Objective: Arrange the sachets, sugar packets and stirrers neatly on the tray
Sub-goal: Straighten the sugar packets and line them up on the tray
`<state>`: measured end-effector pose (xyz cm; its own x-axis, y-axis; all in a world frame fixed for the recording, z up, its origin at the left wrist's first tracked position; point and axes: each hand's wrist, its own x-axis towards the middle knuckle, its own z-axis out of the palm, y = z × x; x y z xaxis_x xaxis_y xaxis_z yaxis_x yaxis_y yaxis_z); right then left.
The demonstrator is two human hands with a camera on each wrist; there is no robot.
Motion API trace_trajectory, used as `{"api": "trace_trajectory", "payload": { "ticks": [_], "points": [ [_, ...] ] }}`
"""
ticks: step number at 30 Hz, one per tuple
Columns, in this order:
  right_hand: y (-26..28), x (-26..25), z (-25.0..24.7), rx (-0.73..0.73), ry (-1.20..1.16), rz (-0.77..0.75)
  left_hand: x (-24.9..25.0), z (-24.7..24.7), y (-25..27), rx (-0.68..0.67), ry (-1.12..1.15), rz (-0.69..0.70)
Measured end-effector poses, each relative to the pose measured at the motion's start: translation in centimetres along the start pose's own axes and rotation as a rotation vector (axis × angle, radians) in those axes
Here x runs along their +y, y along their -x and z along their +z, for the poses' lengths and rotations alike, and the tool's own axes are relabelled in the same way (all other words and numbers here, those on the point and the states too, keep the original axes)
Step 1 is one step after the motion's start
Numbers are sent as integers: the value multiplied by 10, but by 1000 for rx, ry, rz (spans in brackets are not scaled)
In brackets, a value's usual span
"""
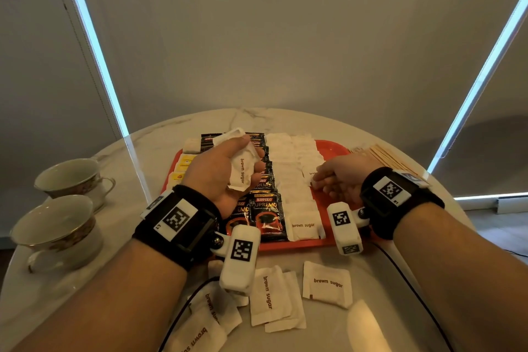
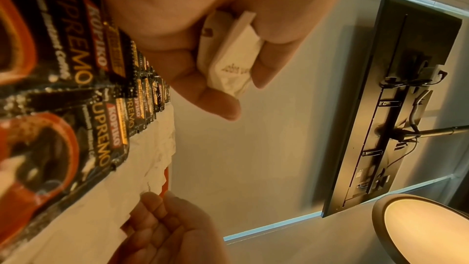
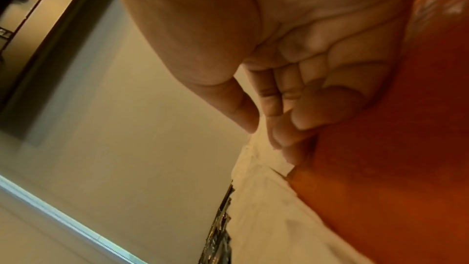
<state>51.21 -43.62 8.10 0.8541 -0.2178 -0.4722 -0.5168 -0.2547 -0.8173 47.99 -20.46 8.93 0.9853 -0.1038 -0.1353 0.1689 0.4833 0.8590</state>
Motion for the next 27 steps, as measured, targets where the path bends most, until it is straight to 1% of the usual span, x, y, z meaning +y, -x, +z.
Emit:
{"api": "trace_trajectory", "payload": {
  "ticks": [3,5,6,8,10,11,13,16,20,24,27],
  "points": [
    [0,-1,2,-6,-38,-38,1,0,0,6,1,-32],
    [3,-4,7,-27,-89,-151,2,-1,-1,-12,10,-77],
    [7,-7,12,-69,-128,-223,2,-1,-1,-31,12,-106],
    [21,-16,25,-214,-184,-362,2,-2,-2,-74,-16,-141],
    [37,-25,40,-342,-170,-476,-1,-3,-2,-109,-86,-142],
    [42,-29,46,-377,-155,-523,-2,-3,-1,-132,-124,-144],
    [47,-32,56,-387,-168,-585,-3,-3,-1,-164,-168,-145],
    [43,-30,60,-363,-272,-573,-2,-3,-2,-150,-179,-138],
    [34,-21,59,-356,-416,-539,-1,-1,0,-80,-205,-103],
    [32,-18,58,-338,-516,-557,-4,0,-1,-17,-217,-78],
    [34,-17,58,-340,-550,-577,-4,0,-3,25,-198,-41]
  ]
}}
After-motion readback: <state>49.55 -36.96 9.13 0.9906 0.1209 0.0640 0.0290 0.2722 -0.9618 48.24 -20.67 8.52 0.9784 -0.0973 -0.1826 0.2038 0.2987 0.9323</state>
